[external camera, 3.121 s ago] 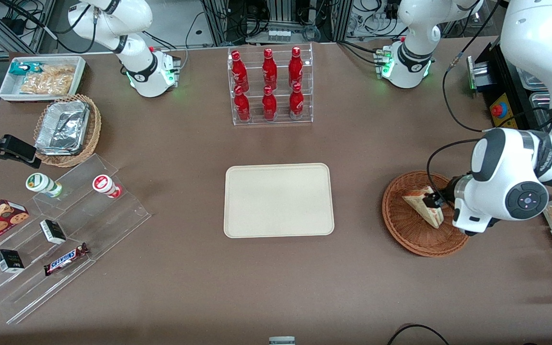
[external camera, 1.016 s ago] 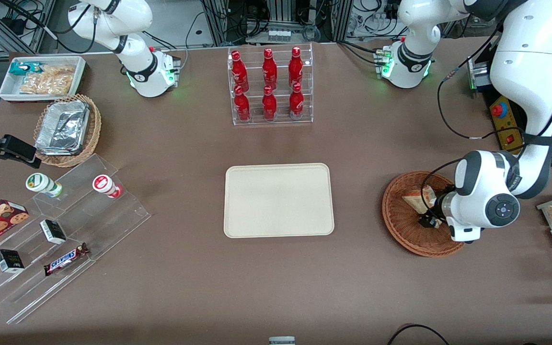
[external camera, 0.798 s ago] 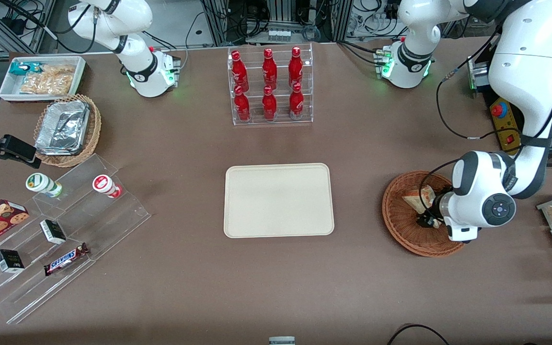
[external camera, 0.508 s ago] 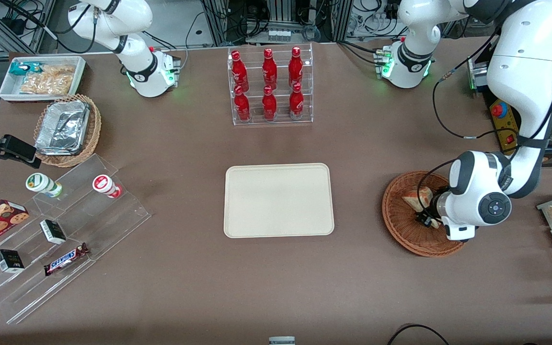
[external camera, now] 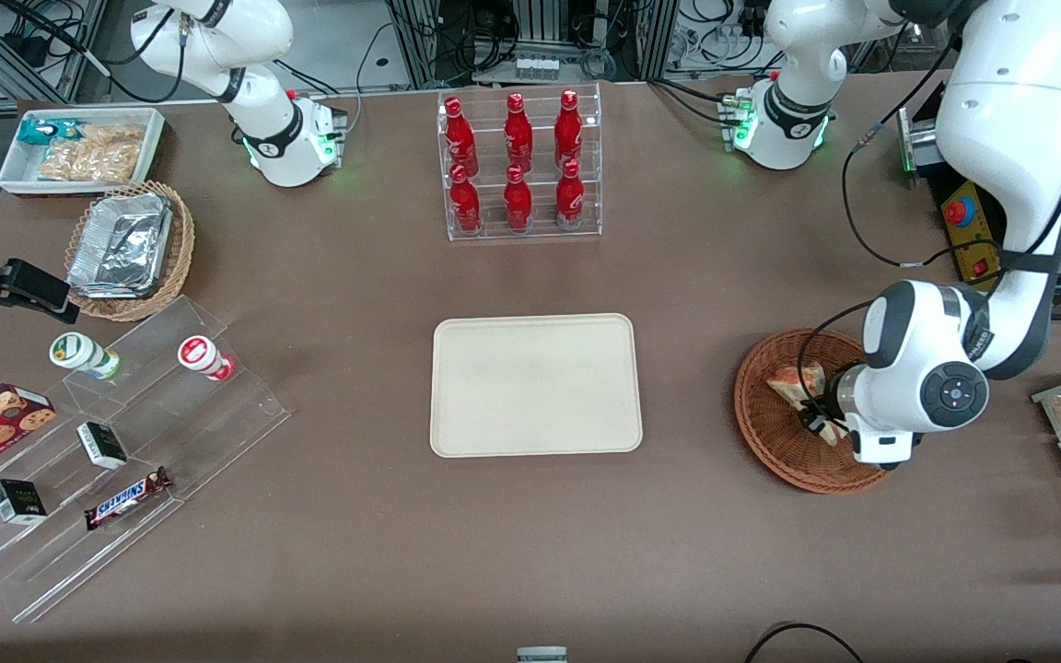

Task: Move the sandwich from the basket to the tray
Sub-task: 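Lift the sandwich and carry it with the left gripper over the tray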

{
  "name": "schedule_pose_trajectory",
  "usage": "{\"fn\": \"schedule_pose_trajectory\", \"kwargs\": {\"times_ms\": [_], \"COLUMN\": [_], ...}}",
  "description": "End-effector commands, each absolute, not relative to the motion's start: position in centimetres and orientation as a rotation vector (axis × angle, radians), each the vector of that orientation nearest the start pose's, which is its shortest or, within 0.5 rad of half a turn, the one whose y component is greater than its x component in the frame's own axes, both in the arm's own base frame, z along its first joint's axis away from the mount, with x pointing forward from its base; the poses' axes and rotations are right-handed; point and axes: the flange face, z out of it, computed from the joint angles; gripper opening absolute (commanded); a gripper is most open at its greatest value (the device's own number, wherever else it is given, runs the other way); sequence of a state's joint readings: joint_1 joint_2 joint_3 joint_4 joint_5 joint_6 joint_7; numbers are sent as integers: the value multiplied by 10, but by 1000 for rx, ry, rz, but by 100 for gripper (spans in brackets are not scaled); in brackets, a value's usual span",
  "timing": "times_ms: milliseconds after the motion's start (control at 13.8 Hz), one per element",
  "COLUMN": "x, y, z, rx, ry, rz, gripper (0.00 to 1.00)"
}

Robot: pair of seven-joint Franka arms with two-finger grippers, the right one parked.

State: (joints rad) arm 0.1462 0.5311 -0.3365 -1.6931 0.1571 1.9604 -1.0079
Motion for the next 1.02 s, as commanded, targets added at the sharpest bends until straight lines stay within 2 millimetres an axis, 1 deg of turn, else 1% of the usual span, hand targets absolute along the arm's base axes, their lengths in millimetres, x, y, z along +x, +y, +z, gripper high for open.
{"fn": "schedule_pose_trajectory", "kwargs": {"times_ms": [0,73,145,290,363,435,508,581,653,726,798,871,944], "x": [635,632,627,604,596,585,574,564,551,540,536,531,527], "y": [-184,-216,-244,-310,-340,-372,-397,-427,-455,-475,-490,-506,-516], "z": [333,344,344,345,342,340,328,319,303,291,280,270,260], "rx": [-2887,-2886,-2887,-2946,-2976,-3014,-3036,-3091,-3128,-3152,-3157,-3164,-3167], "ry": [-957,-971,-952,-786,-694,-572,-519,-472,-406,-348,-324,-304,-294], "rz": [229,204,191,167,166,165,168,138,117,109,122,134,144], "gripper": [15,15,15,16,16,16,16,16,17,25,26,21,21]}}
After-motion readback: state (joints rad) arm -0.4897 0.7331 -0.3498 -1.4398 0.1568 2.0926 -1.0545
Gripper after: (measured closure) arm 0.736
